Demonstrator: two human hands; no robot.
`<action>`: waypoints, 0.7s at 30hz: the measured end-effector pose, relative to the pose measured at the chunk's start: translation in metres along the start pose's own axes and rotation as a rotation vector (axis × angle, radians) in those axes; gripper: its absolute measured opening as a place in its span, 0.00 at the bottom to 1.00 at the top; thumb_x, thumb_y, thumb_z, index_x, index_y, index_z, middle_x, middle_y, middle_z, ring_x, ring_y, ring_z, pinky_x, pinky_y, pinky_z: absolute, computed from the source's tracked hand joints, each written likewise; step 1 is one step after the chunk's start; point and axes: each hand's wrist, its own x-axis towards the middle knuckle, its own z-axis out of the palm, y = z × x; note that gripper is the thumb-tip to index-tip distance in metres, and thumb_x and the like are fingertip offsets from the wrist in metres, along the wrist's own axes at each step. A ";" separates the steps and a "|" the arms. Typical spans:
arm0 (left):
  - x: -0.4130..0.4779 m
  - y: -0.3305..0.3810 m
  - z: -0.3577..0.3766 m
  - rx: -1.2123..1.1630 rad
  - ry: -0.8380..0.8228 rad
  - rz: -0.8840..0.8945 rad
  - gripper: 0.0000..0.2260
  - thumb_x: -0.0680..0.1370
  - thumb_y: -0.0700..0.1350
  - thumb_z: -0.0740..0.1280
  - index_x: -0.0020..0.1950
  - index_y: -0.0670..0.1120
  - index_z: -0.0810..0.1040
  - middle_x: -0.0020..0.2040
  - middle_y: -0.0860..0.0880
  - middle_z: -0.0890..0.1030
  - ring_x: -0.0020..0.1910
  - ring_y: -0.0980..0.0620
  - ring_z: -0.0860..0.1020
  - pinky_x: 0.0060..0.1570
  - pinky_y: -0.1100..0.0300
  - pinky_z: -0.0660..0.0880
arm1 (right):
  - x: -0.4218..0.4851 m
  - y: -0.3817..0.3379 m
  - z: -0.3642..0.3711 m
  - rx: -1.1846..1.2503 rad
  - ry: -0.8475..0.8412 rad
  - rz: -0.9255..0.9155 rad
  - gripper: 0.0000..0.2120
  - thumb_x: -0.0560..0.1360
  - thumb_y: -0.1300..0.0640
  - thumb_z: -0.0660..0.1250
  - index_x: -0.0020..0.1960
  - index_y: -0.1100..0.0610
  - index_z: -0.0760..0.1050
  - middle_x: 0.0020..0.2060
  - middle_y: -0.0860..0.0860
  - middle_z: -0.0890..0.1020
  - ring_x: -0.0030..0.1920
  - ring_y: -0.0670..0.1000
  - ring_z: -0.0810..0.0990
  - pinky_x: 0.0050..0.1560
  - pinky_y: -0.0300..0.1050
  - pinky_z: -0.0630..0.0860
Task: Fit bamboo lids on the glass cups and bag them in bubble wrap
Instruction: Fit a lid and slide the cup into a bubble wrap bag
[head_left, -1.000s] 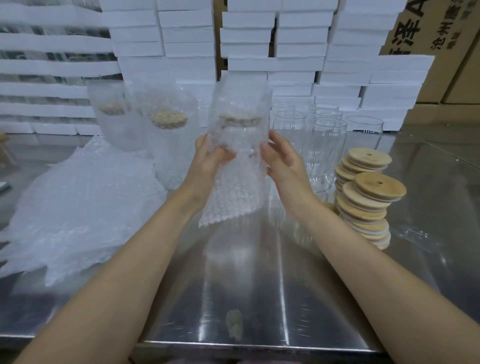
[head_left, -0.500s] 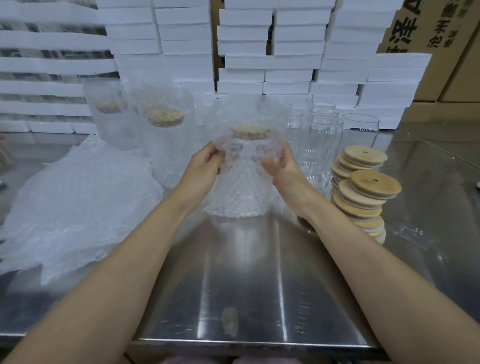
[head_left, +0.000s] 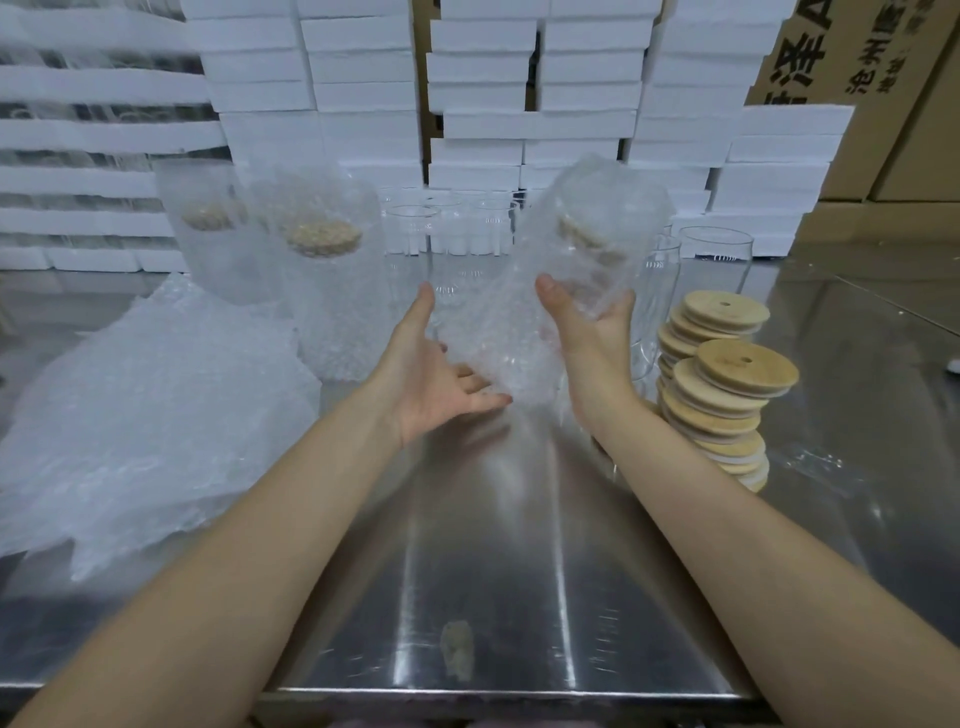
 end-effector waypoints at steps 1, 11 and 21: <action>-0.002 -0.003 0.004 0.066 -0.033 0.004 0.32 0.74 0.62 0.65 0.70 0.42 0.67 0.66 0.38 0.76 0.62 0.40 0.77 0.63 0.39 0.71 | 0.000 0.000 0.000 0.000 0.004 -0.004 0.27 0.69 0.51 0.76 0.62 0.54 0.65 0.57 0.51 0.78 0.54 0.43 0.79 0.51 0.34 0.74; 0.003 -0.016 0.004 0.424 0.061 0.308 0.48 0.74 0.41 0.72 0.78 0.52 0.37 0.64 0.40 0.75 0.49 0.54 0.81 0.45 0.64 0.80 | -0.008 -0.007 0.000 -0.002 -0.035 -0.173 0.36 0.67 0.53 0.73 0.70 0.54 0.59 0.60 0.51 0.76 0.58 0.42 0.78 0.54 0.32 0.73; -0.001 -0.025 0.012 0.577 0.030 0.234 0.32 0.62 0.68 0.67 0.48 0.41 0.72 0.47 0.48 0.75 0.47 0.56 0.78 0.44 0.66 0.78 | -0.016 -0.013 0.008 0.050 0.049 -0.161 0.53 0.64 0.42 0.73 0.77 0.55 0.47 0.72 0.56 0.67 0.71 0.51 0.69 0.73 0.51 0.65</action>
